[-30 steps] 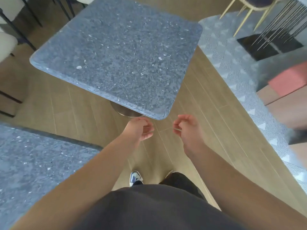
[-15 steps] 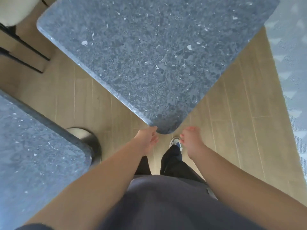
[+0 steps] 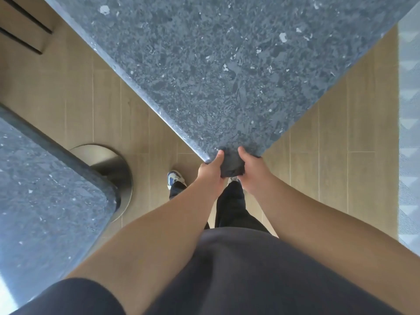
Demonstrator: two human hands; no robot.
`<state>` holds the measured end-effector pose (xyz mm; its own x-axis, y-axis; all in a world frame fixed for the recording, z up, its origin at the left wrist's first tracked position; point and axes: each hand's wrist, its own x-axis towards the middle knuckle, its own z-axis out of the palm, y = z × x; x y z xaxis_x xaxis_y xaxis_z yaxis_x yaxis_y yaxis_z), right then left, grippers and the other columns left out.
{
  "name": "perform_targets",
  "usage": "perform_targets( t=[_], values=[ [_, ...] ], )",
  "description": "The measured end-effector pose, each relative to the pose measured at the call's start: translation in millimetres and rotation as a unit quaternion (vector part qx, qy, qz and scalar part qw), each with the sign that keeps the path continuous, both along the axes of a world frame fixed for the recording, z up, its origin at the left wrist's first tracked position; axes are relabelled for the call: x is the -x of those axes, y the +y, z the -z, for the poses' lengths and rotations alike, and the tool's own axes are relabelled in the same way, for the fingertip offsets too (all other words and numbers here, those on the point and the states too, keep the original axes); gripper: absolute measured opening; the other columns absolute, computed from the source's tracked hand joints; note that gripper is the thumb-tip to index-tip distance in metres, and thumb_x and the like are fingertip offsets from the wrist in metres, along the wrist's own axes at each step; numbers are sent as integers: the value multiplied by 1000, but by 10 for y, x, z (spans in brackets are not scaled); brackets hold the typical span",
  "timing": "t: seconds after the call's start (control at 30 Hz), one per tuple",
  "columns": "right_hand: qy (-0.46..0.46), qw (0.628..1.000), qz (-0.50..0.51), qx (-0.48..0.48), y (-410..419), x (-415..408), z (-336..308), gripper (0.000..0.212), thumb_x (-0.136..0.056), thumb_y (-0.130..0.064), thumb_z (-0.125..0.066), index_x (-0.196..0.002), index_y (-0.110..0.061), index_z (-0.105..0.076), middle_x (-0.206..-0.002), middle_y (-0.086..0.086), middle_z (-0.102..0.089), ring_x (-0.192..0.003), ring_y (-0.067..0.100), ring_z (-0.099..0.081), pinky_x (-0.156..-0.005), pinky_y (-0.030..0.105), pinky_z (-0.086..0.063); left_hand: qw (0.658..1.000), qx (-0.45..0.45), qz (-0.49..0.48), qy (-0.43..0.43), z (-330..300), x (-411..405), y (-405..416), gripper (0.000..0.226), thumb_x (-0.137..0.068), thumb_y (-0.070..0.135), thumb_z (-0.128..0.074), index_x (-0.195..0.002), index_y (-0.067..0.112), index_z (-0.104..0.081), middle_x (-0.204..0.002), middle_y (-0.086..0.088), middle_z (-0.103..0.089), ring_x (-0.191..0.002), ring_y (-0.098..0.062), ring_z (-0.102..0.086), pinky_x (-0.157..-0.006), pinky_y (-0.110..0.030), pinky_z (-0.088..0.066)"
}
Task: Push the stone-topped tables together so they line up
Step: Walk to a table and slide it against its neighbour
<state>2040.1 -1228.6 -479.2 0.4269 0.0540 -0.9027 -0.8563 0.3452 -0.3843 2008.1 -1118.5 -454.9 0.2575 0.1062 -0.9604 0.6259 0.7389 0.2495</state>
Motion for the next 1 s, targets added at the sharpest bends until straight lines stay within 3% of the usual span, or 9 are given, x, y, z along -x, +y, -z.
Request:
perform_targets(
  t=[0.1, 0.17, 0.23, 0.3, 0.37, 0.5, 0.7, 0.83, 1.0],
  values=[
    [-10, 1000, 13, 13, 27, 11, 40, 77, -70, -39, -81, -138, -23, -50, -134, 2, -63, -118, 24, -65, -99, 46, -54, 1000, 21, 16, 2, -31, -23, 54, 41, -94, 26, -69, -128, 8, -55, -116, -6, -67, -88, -18, -69, -54, -23, -57],
    [-5, 1000, 1, 21, 28, 14, 28, 78, -67, -42, -81, -137, -23, -51, -133, 2, -64, -116, 24, -67, -98, 46, -55, 999, 20, 35, 3, 6, -12, 87, 44, -93, 29, -70, -129, 9, -55, -114, -5, -68, -91, -19, -70, -64, -27, -59],
    [-1, 999, -12, 31, 9, -7, -9, 72, -72, -40, -80, -136, -20, -52, -133, 3, -64, -115, 25, -67, -98, 46, -55, 999, 2, 53, 0, -1, -13, 100, 59, -84, 38, -77, -131, 10, -55, -117, -4, -68, -99, -22, -70, -80, -33, -60],
    [-2, 999, -26, 38, -10, -12, 0, 59, -86, -33, -73, -137, -14, -52, -132, 6, -64, -116, 25, -66, -99, 45, -55, 995, -31, 95, 0, 95, 6, 114, 87, -61, 55, -83, -131, 12, -55, -118, -2, -68, -106, -24, -69, -95, -39, -56],
    [-6, 998, -35, 48, -15, -4, 17, 50, -92, -30, -68, -136, -11, -52, -129, 6, -65, -114, 24, -67, -96, 40, -56, 992, -30, 124, -8, 151, 19, 132, 100, -47, 62, -82, -130, 14, -55, -119, -2, -68, -107, -24, -69, -98, -40, -55],
    [-27, 998, -21, 49, 19, 14, 40, 49, -93, -29, -67, -136, -12, -53, -131, 6, -65, -115, 23, -67, -93, 40, -58, 994, -3, 110, -9, 198, 2, 159, 59, -79, 44, -78, -123, 12, -56, -115, -3, -68, -103, -24, -69, -92, -42, -58],
    [-25, 995, 44, 84, 194, 67, -53, 43, -96, -27, -65, -132, -6, -55, -133, 10, -63, -116, 27, -65, -104, 48, -51, 988, 21, 155, -18, 184, 14, 260, 40, -84, 39, -77, -111, 16, -58, -104, -2, -66, -101, -27, -68, -93, -45, -58],
    [-12, 993, 69, 99, 441, 157, -137, 39, -99, -24, -60, -132, -4, -54, -129, 12, -62, -116, 28, -63, -105, 49, -49, 988, 63, 129, -57, 170, 90, 492, 37, -89, 26, -74, -118, 11, -57, -115, -8, -67, -106, -31, -68, -93, -51, -57],
    [8, 993, 36, 112, 1032, 500, -146, 31, -97, -35, -63, -115, -11, -58, -115, 6, -67, -101, 25, -68, -98, 45, -55, 986, 59, 145, -57, 183, 351, 1136, 36, -91, 21, -73, -121, 13, -57, -126, -9, -65, -112, -30, -66, -97, -51, -55]
  ],
)
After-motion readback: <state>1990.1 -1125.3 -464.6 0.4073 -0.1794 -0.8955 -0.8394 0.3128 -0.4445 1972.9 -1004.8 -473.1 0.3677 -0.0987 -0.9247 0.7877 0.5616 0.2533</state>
